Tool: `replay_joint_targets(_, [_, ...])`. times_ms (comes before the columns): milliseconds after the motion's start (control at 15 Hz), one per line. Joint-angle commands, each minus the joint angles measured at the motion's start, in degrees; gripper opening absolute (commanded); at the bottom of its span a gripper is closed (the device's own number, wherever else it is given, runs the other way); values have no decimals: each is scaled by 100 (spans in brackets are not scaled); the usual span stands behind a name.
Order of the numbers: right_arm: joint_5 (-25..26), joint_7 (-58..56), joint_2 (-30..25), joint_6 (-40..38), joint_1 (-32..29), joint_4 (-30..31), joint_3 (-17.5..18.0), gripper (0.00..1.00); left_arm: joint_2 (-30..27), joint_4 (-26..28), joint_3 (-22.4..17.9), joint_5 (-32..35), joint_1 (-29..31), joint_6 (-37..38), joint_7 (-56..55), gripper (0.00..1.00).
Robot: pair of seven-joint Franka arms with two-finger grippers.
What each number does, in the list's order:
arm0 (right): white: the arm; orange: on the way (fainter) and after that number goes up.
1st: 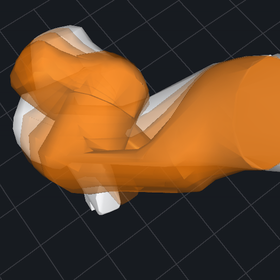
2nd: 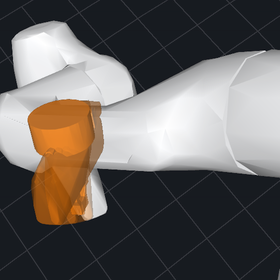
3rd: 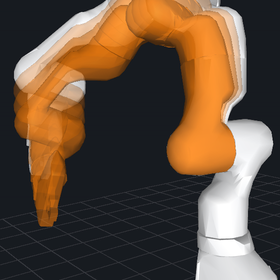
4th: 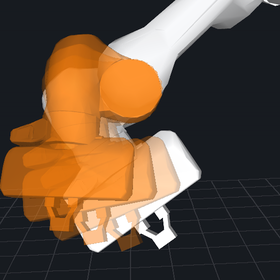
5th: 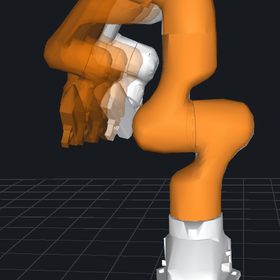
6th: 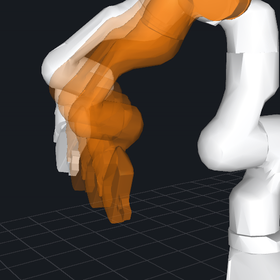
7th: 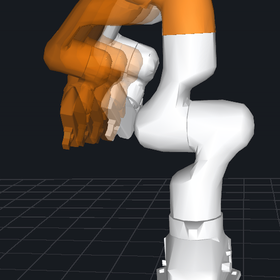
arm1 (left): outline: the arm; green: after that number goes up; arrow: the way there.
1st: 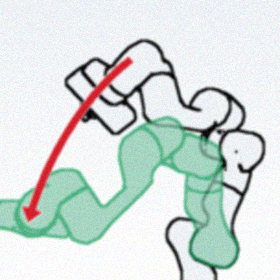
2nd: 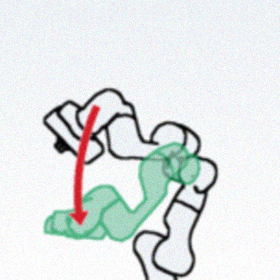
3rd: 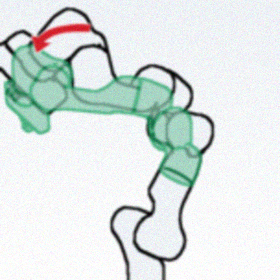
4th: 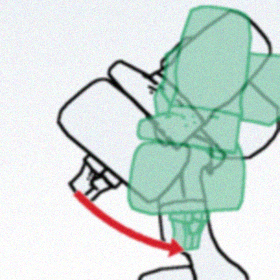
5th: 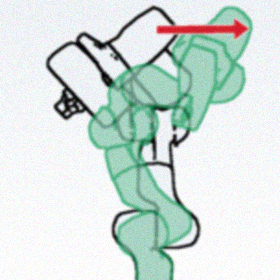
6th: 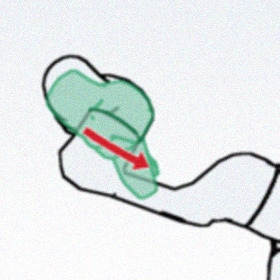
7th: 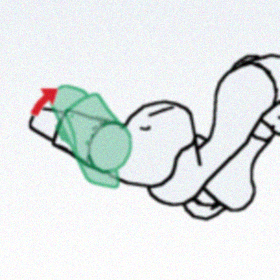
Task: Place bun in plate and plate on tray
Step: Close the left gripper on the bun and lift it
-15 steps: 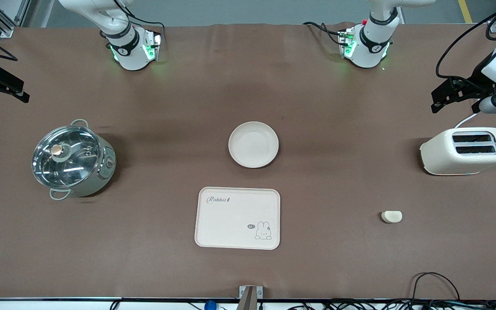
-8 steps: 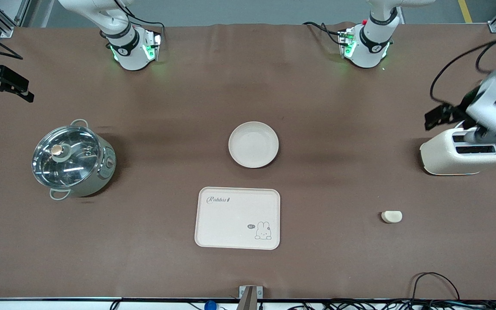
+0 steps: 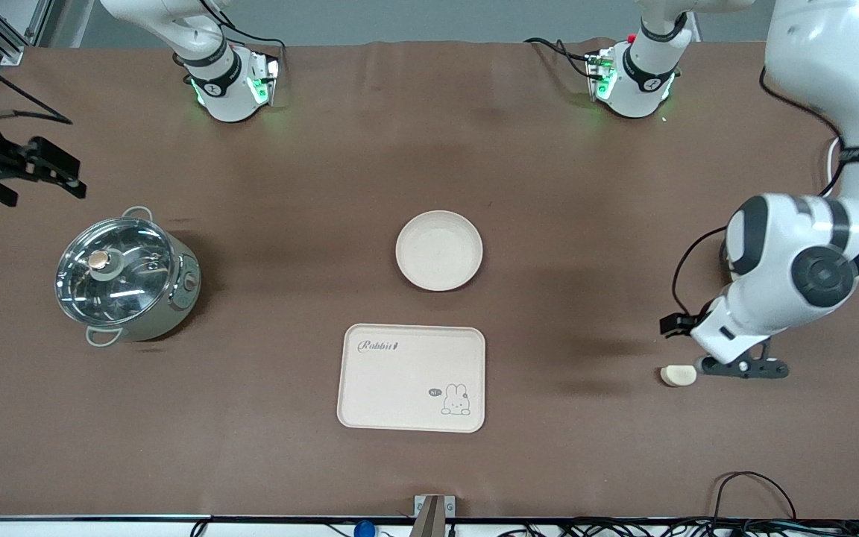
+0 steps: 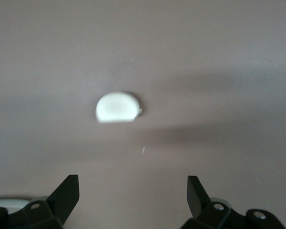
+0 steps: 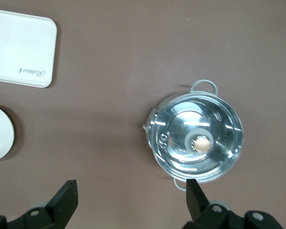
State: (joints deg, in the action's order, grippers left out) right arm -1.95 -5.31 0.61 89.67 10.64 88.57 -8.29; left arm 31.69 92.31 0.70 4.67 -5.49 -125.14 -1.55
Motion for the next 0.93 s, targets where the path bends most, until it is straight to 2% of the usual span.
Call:
replay_joint_targets(0, [-462, -14, 405, 59, 87, -183, -23, 100, 538, -152, 9, 96, 205, -807, 504, 100])
replay_joint_targets(200, [-648, 12, 721, 103, 323, -173, -23, 100, 864, 24, 35, 78, 452, -1775, 1006, 100])
replay_joint_targets(400, [-657, 30, 940, 366, 465, -173, -23, 100, 987, 42, 96, -79, 549, -1883, 1034, 100])
replay_joint_targets(533, [-657, 30, 1029, 454, 509, -173, -23, 100, 1005, 42, 280, -456, 654, -1892, 1043, 100])
replay_joint_targets(733, [-649, 47, 1143, 604, 588, -182, -23, 100, 1040, 42, 299, -493, 663, -1909, 1043, 100])
replay_joint_targets(867, [-666, 65, 1266, 665, 614, -199, -23, 100, 1067, 51, 299, -493, 672, -2014, 1086, 95])
